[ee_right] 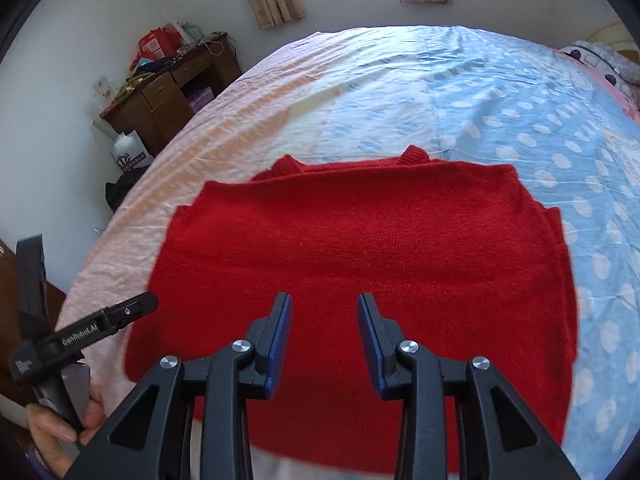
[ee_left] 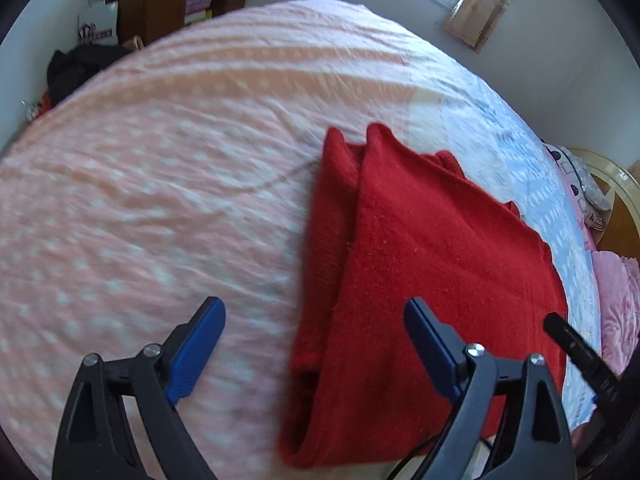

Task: Fold small clothes
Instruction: 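Grasp the folded sweater's edge with the left tool and fold it over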

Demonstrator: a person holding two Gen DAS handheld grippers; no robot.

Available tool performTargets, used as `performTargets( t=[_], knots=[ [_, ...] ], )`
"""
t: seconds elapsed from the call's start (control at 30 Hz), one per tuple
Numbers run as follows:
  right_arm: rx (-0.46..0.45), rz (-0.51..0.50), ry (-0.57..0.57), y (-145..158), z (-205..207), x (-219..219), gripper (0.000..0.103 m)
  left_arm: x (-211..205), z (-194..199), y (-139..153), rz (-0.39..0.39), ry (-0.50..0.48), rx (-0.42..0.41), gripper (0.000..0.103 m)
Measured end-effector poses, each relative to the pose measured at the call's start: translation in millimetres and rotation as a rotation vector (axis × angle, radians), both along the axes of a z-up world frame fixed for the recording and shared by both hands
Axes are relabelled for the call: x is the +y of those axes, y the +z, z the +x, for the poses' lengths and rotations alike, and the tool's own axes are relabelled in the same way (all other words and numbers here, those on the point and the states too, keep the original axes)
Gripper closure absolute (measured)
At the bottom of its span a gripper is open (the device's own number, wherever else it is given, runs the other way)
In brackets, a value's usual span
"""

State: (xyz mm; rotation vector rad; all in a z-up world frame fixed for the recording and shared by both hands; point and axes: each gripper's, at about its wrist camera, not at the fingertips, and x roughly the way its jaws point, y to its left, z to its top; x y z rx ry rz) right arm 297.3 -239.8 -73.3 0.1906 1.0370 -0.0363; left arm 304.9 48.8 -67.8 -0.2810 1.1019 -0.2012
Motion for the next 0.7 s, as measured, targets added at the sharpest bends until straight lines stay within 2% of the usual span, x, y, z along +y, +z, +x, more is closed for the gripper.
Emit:
performTargets(
  t=[0.1, 0.2, 0.23, 0.27, 0.37, 0.4, 0.43, 0.5, 0.57, 0.7],
  knots=[
    [0.042, -0.005, -0.001, -32.9, 7.1, -1.9, 0.067, -18.3, -0.4, -1.6, 0.053, -0.027, -0.038, 0.000],
    [-0.013, -0.026, 0.026, -37.6, 5.4, -0.3, 0.067, -28.9, 0.1, -5.9, 0.044, -0.044, -0.050, 0.002],
    [-0.017, -0.035, 0.032, -37.3, 5.5, 0.4, 0.067, -32.1, -1.7, -6.1, 0.014, -0.056, -0.058, 0.005],
    [-0.017, -0.041, 0.040, -36.7, 5.2, 0.2, 0.067, -36.0, -4.2, -6.2, -0.012, -0.072, -0.066, 0.016],
    [-0.027, -0.013, 0.049, -35.5, 1.1, -4.8, 0.067, -42.4, -8.6, -3.7, 0.012, -0.071, -0.103, 0.034],
    [-0.035, 0.021, 0.039, -32.8, -2.7, -9.2, 0.067, -41.3, -8.2, -3.4, 0.000, -0.066, -0.109, 0.045],
    [-0.054, 0.076, 0.022, -28.9, -8.9, -15.2, 0.067, -37.3, -7.5, -3.3, -0.032, -0.056, -0.106, 0.050],
    [-0.093, 0.175, -0.004, -24.0, -20.1, -23.0, 0.067, -32.6, 0.3, -3.4, -0.093, -0.039, -0.092, 0.068],
    [-0.117, 0.222, 0.004, -22.4, -32.9, -23.6, 0.067, -30.3, 1.0, 0.4, -0.132, -0.021, -0.095, 0.074],
    [-0.139, 0.244, -0.013, -19.3, -59.8, -32.3, 0.067, -50.4, -9.3, 27.0, -0.074, -0.057, -0.173, 0.077]
  ],
)
